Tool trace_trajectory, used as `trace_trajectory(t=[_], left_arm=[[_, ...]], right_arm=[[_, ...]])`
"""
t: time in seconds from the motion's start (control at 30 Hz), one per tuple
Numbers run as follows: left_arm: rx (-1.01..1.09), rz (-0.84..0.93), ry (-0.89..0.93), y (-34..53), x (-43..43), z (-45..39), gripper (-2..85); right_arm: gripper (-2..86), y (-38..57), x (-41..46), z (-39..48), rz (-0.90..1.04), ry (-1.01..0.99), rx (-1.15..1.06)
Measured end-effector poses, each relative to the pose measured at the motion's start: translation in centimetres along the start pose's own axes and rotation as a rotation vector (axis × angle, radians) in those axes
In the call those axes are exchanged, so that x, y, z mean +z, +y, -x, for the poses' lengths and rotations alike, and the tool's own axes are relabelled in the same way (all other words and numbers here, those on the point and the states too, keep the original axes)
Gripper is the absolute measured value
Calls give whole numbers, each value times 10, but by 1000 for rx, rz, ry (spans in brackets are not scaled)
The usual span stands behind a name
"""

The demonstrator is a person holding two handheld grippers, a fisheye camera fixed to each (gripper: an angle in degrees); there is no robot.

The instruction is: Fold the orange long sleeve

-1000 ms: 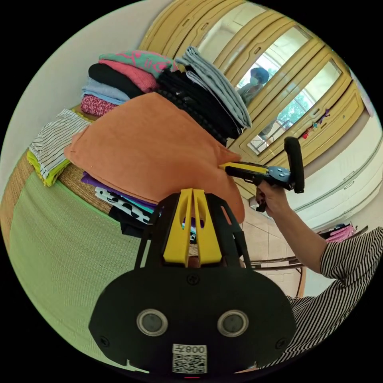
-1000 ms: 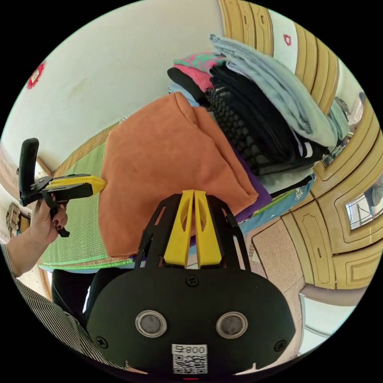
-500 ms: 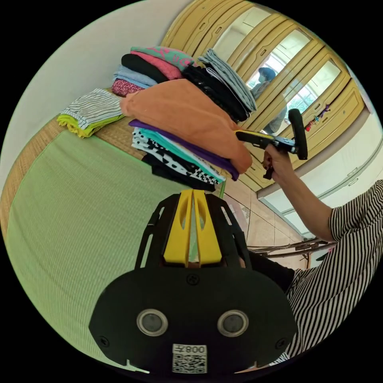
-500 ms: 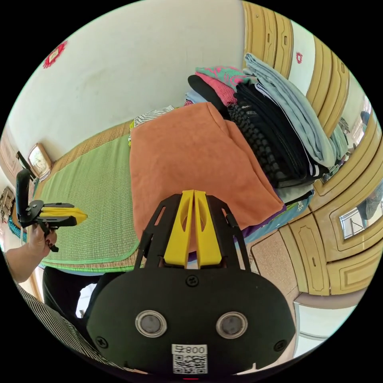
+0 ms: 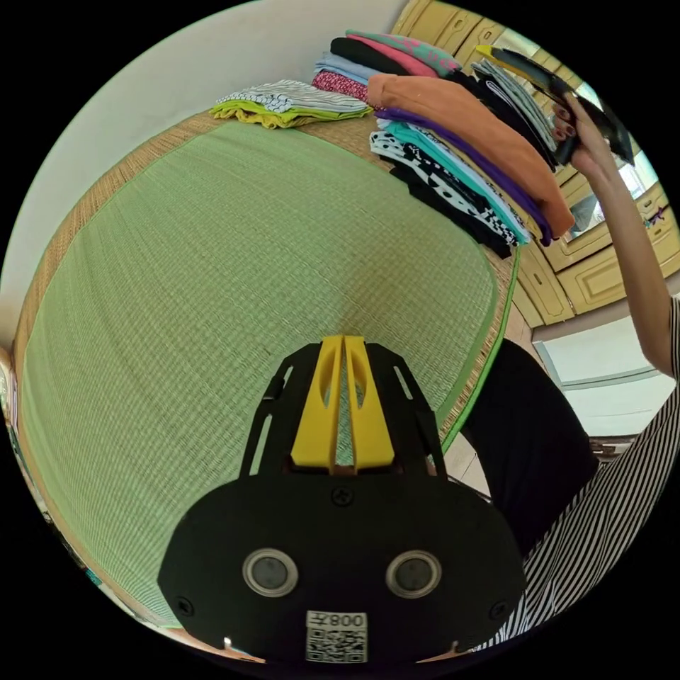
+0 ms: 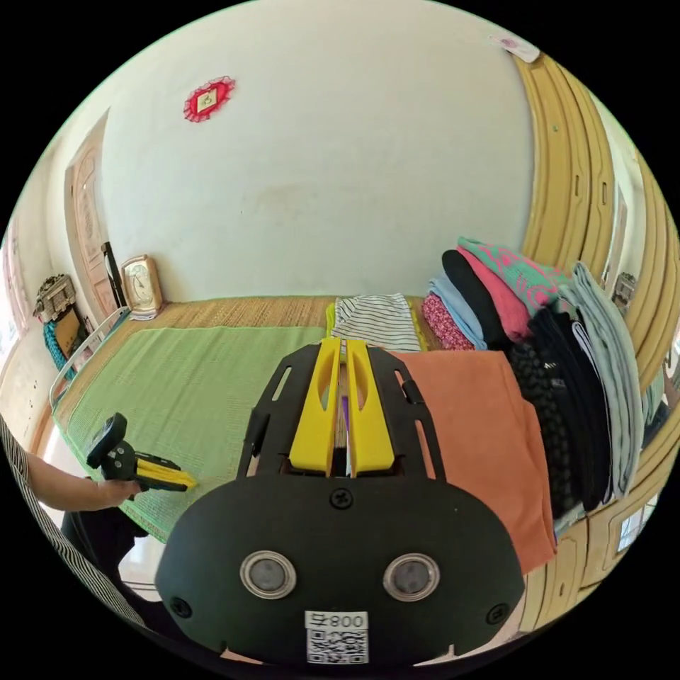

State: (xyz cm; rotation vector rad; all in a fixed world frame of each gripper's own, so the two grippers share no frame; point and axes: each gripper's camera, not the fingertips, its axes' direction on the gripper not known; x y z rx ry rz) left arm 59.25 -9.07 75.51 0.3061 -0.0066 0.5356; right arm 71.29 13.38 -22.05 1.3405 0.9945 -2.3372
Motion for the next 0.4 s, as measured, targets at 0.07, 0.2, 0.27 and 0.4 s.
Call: trace_trajectory(t=[0.07,0.2,0.27,0.4], left_arm=[[10,-44,7,13,-3,9,2],[-13,-95,48,33,-8,28,2],[-14,-119,73,45,-11,41,2],[-14,-147,95,61,-17,57,3]], right_arm=[[38,-23,34,12,-25,-13,-11],[77,-78,131,33,38,-100,-33],[80,-99,177,37,81,-58,-15],[83,-139,280,25,206,-47,57]])
